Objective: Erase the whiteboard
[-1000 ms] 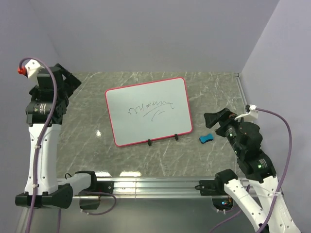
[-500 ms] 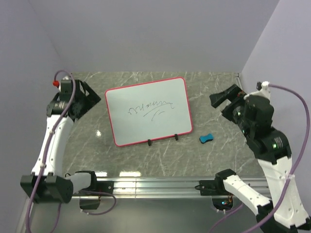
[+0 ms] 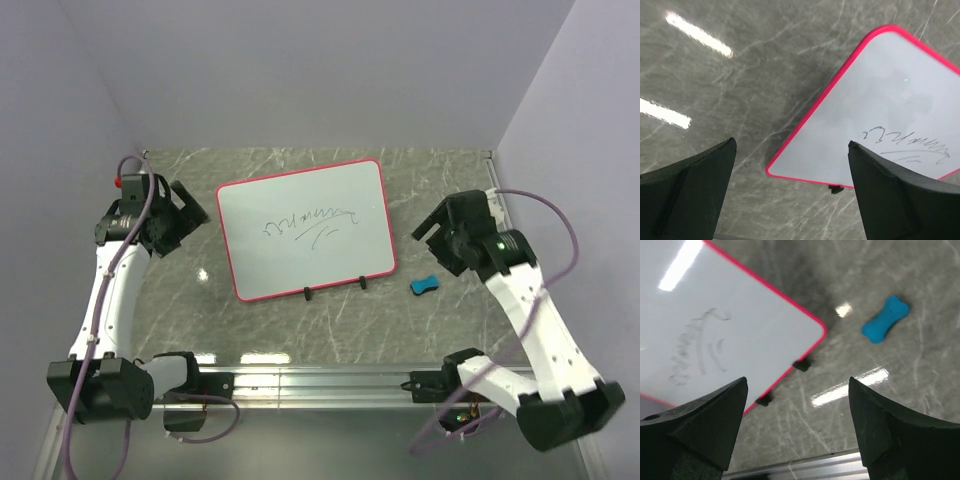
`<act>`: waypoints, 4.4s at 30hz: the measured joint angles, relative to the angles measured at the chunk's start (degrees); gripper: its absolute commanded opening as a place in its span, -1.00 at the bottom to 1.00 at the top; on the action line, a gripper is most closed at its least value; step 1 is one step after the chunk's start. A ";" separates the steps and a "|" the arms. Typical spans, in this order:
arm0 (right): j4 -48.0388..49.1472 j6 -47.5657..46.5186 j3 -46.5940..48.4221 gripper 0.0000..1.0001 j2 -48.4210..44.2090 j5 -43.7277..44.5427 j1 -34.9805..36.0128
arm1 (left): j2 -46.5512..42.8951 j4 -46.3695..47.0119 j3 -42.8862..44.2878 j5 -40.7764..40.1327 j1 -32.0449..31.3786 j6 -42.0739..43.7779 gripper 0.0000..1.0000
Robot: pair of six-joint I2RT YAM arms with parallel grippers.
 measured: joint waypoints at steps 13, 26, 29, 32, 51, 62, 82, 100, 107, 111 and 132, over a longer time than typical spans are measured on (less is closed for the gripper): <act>1.16 5.27 -14.75 0.57 9.62 -6.25 -13.94 | -5.90 1.79 -5.75 8.24 0.98 2.47 0.97; 13.77 4.83 -18.78 0.56 23.10 -7.76 -14.71 | -6.82 0.79 -6.80 9.57 0.72 4.76 0.86; 16.22 4.39 -18.78 0.53 26.25 -7.76 -15.19 | -6.82 0.37 -7.72 9.27 0.72 5.18 0.84; 17.75 3.98 -18.75 0.48 29.22 -7.48 -15.47 | -6.82 -0.26 -8.57 8.72 0.72 5.18 0.81; 17.25 -1.79 -16.33 -1.00 33.62 -4.66 -16.48 | -3.65 2.64 -8.79 10.21 0.72 5.70 0.47; 9.25 -6.10 -10.56 -1.00 20.83 -3.15 -16.72 | -1.29 14.93 -8.87 15.65 0.83 10.23 0.42; -7.28 -7.54 -9.86 -1.00 -8.04 -4.42 -16.83 | 14.23 40.26 -14.45 31.08 3.72 14.16 0.71; -10.75 -7.39 -12.55 -1.00 -16.87 -7.50 -16.83 | 24.11 58.84 -16.72 49.88 1.40 6.60 -0.26; 1.92 -5.07 -17.94 -1.00 -17.70 -17.55 -16.81 | 15.21 58.10 -19.26 55.08 -1.40 3.21 -0.99; 9.79 -3.10 -17.73 -1.00 -14.88 -20.20 -14.78 | 10.21 56.57 -20.39 53.81 -2.64 3.04 -0.99; 22.27 -1.44 39.58 -1.00 45.55 -8.11 33.81 | 5.97 50.71 -21.22 50.88 -2.47 2.91 -0.99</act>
